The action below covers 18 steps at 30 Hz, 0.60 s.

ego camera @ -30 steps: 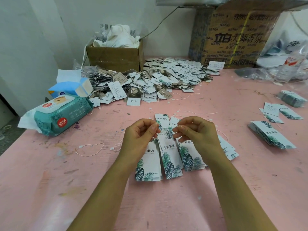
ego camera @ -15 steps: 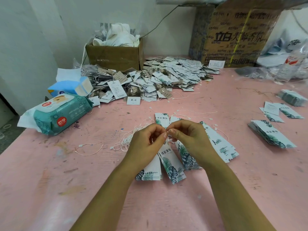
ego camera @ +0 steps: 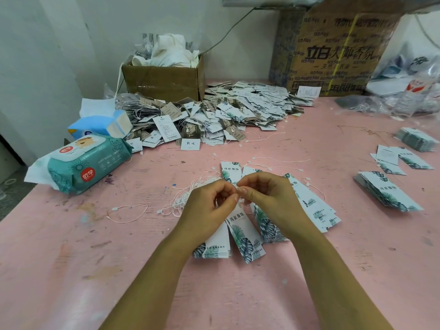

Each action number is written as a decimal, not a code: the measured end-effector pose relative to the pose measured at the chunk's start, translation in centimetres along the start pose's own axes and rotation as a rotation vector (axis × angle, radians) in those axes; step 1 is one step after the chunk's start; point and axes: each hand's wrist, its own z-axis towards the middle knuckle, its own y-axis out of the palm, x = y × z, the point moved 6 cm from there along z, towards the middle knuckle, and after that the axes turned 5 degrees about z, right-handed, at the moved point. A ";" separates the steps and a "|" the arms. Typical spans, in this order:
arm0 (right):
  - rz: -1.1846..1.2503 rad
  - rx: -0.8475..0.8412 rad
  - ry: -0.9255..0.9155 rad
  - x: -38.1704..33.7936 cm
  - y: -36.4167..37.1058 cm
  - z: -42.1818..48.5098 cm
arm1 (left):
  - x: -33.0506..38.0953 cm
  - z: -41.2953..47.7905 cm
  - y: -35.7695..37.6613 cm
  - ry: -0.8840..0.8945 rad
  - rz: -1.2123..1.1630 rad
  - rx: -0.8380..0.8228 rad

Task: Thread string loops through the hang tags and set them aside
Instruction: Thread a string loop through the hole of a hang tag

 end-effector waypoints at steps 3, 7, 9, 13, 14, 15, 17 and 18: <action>-0.012 -0.015 0.051 0.5 0.0 -0.1 | 0.0 0.0 0.1 0.008 0.016 -0.018; 0.004 -0.036 0.089 0.6 0.0 0.0 | 0.1 0.0 0.1 0.021 0.021 -0.031; 0.005 -0.046 0.077 0.4 0.1 -0.1 | 0.1 0.0 0.1 0.014 -0.004 -0.031; 0.021 -0.037 0.046 0.0 0.3 -0.2 | -0.1 0.1 -0.1 -0.019 -0.061 -0.016; 0.024 -0.028 0.038 0.0 0.4 -0.2 | -0.1 0.1 -0.1 -0.028 -0.075 -0.015; 0.031 -0.019 0.032 -0.1 0.4 -0.2 | -0.2 0.1 -0.2 -0.035 -0.088 -0.013; 0.047 -0.007 0.025 -0.1 0.5 -0.2 | -0.3 0.1 -0.2 -0.048 -0.115 -0.004; 0.049 -0.002 0.024 -0.1 0.5 -0.2 | -0.4 0.1 -0.3 -0.053 -0.125 0.003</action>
